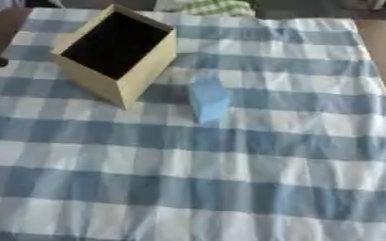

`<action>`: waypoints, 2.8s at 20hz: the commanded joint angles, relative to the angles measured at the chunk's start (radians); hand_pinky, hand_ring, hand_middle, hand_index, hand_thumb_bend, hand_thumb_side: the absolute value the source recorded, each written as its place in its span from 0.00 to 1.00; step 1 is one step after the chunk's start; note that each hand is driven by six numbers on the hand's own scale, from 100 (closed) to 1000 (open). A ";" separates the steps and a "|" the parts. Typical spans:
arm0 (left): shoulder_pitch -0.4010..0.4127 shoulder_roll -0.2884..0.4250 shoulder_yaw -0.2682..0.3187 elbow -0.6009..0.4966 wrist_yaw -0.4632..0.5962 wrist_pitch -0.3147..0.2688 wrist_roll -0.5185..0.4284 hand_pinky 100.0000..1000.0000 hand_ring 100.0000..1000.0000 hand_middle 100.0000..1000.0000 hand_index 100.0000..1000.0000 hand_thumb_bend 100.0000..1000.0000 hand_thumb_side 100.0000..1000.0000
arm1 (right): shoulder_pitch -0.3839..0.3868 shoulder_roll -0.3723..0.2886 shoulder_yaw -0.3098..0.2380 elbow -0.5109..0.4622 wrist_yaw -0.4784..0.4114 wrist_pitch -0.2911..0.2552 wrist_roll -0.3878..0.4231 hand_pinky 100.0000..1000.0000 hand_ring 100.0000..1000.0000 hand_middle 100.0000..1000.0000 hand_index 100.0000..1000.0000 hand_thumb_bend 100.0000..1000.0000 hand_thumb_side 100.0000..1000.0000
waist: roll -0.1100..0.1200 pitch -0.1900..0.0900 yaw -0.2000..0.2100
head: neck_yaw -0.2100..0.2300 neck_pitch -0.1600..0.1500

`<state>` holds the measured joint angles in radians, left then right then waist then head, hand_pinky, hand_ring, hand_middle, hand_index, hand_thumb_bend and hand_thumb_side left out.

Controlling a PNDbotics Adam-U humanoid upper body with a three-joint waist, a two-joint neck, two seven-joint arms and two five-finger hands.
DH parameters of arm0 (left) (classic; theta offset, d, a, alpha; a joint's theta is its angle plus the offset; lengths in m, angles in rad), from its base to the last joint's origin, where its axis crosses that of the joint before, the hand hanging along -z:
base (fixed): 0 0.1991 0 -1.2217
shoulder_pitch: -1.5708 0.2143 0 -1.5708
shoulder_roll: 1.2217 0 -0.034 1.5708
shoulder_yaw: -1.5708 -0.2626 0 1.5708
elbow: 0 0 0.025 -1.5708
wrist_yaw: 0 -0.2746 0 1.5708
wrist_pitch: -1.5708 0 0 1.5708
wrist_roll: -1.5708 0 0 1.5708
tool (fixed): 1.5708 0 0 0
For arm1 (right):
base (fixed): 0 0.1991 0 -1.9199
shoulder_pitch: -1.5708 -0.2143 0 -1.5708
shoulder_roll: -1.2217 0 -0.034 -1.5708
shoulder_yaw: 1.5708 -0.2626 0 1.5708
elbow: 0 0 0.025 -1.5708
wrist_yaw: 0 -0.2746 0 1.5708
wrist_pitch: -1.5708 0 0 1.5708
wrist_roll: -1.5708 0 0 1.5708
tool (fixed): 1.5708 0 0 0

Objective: Pick up objects on the table and place them in the box.

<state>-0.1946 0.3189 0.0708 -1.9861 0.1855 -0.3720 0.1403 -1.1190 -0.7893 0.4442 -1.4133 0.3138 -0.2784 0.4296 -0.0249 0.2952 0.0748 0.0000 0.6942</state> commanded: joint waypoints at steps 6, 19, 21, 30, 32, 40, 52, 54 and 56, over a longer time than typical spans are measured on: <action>-0.003 0.024 -0.002 -0.014 0.006 0.002 -0.011 0.59 0.61 0.70 0.75 0.01 0.75 | -0.086 0.053 0.035 0.164 0.057 -0.082 0.058 0.83 0.86 0.82 0.90 0.00 1.00 | 0.005 -0.023 -0.004 | -0.001 0.006; -0.005 0.021 -0.013 -0.014 0.013 0.008 -0.028 0.59 0.62 0.70 0.75 0.01 0.75 | -0.194 0.213 0.154 0.420 0.116 -0.224 0.216 0.88 0.91 0.85 0.94 0.18 0.82 | 0.009 -0.014 0.004 | -0.010 0.009; -0.006 0.020 -0.014 -0.014 0.014 0.009 -0.028 0.59 0.62 0.70 0.75 0.01 0.75 | -0.199 0.227 0.153 0.441 0.120 -0.253 0.246 0.88 0.92 0.86 0.95 0.28 0.75 | 0.009 -0.014 0.005 | -0.009 0.009; -0.007 0.016 -0.015 -0.014 0.019 0.014 -0.033 0.59 0.62 0.70 0.75 0.01 0.75 | -0.208 0.284 0.157 0.465 0.110 -0.250 0.387 0.88 0.90 0.85 0.99 0.23 0.57 | 0.012 -0.014 0.008 | -0.008 0.011; -0.007 0.013 -0.016 -0.014 0.019 0.016 -0.035 0.59 0.62 0.70 0.75 0.01 0.75 | -0.206 0.295 0.154 0.464 0.104 -0.231 0.418 0.88 0.90 0.85 0.99 0.22 0.54 | 0.012 -0.013 0.009 | -0.007 0.012; -0.008 0.006 -0.018 -0.014 0.019 0.024 -0.042 0.59 0.62 0.70 0.75 0.00 0.75 | -0.186 0.324 0.171 0.432 0.056 -0.170 0.477 0.87 0.89 0.84 1.00 0.17 0.56 | 0.012 -0.009 0.013 | -0.007 0.016; -0.006 0.004 -0.019 -0.014 0.018 0.033 -0.047 0.59 0.62 0.70 0.75 0.00 0.75 | -0.178 0.287 0.239 0.269 0.002 -0.141 0.477 0.89 0.91 0.86 1.00 0.25 0.61 | 0.007 -0.013 0.009 | 0.003 0.021; -0.004 0.002 -0.020 -0.014 0.019 0.035 -0.049 0.59 0.62 0.70 0.75 0.00 0.75 | -0.176 0.283 0.238 0.251 0.031 -0.147 0.477 0.90 0.91 0.87 1.00 0.28 0.61 | 0.007 -0.012 0.008 | 0.003 0.020; -0.005 -0.001 -0.021 -0.014 0.019 0.037 -0.052 0.59 0.62 0.70 0.75 0.00 0.75 | -0.170 0.283 0.233 0.247 0.062 -0.156 0.477 0.90 0.90 0.86 1.00 0.31 0.62 | 0.007 -0.012 0.009 | 0.002 0.019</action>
<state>-0.1937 0.3084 0.0506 -1.9861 0.2000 -0.3368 0.0917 -1.2730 -0.4814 0.6876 -1.1443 0.3568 -0.3397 0.8192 -0.0210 0.3033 0.0832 -0.0002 0.7075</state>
